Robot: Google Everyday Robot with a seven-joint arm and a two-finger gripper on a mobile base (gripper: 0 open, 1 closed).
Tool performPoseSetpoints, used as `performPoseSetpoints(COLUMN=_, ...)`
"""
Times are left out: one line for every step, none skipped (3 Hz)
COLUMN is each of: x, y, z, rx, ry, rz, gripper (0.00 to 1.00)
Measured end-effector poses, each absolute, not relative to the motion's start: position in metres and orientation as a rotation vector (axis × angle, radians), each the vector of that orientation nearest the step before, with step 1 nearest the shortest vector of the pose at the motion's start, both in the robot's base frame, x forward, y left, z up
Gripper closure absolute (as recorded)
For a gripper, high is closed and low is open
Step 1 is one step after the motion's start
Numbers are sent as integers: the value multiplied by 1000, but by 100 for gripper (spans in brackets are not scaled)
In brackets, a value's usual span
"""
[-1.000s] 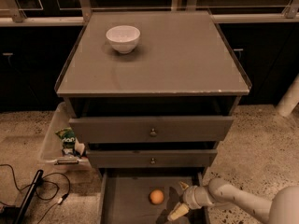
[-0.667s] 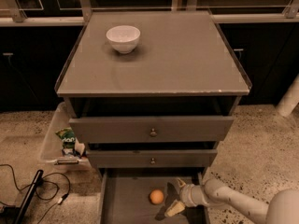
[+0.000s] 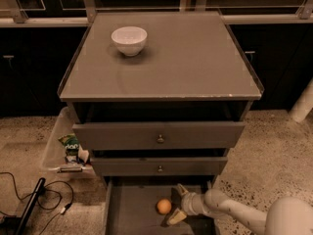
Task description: Pick orange from bottom drawer and place on counter
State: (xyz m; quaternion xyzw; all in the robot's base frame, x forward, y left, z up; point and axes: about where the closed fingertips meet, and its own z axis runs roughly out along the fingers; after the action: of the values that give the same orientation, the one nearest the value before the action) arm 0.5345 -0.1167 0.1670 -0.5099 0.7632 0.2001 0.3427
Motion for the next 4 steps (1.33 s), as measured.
performPoseSetpoints(x=532, y=-95, z=156, rx=-1363, ry=1941, rz=558, gripper=0)
performPoseSetpoints(x=527, y=-73, z=155, rx=-1395, ry=1895, rz=599, gripper=0)
performPoseSetpoints(x=526, y=-59, z=157, rx=-1407, ry=1860, rz=616, gripper=0)
performPoseSetpoints(x=526, y=-53, z=150, rx=-1411, ry=1853, rz=637, gripper=0)
